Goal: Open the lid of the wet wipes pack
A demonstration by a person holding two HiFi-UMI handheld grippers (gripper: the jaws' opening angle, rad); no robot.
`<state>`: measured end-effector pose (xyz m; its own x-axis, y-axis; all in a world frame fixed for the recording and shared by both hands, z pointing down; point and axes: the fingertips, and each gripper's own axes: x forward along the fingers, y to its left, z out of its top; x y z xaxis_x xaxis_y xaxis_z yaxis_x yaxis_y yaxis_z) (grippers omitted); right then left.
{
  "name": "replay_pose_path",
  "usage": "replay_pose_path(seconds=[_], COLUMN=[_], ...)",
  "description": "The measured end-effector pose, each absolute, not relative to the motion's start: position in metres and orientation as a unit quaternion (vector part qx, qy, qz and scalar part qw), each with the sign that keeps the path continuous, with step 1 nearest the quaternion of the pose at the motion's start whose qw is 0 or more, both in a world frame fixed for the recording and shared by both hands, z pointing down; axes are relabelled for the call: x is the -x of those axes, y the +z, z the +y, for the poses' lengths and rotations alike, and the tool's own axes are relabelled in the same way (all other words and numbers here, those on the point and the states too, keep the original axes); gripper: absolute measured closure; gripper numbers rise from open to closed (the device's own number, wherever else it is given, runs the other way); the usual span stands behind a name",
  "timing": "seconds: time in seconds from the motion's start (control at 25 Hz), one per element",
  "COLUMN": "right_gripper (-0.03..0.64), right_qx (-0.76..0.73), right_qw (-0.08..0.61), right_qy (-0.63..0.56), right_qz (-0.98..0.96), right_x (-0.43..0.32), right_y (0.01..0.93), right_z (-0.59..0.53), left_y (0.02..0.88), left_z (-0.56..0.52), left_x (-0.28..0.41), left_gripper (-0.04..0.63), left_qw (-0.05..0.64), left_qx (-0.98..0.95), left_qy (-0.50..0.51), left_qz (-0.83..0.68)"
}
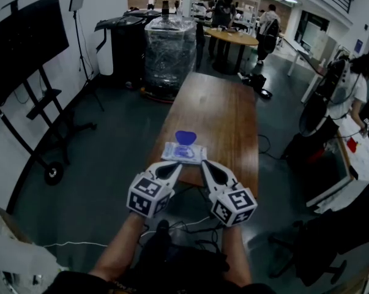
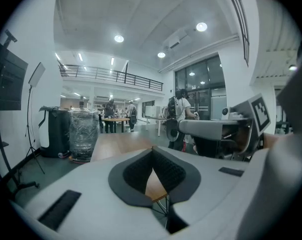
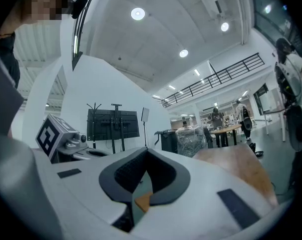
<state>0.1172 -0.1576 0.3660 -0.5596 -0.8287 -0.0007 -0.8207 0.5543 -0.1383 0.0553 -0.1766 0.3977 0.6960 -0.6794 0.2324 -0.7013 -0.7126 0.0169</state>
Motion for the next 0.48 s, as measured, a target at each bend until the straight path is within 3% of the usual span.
replay_pose_path(seconds=[0.48], right_gripper=[0.607], right_qx=[0.471], right_qw=[0.029], right_qy=[-0.057], right_qz=[0.880], right_x=[-0.1182], right_y=[0.3641], right_z=[-0.1634], left_y=[0.3991], left_z=[-0.1807], left_x=[-0.0580], left_gripper=[0.596], left_qw=[0.047], left_qx=[-0.921], left_qy=[0.112], left_qz=[-0.370])
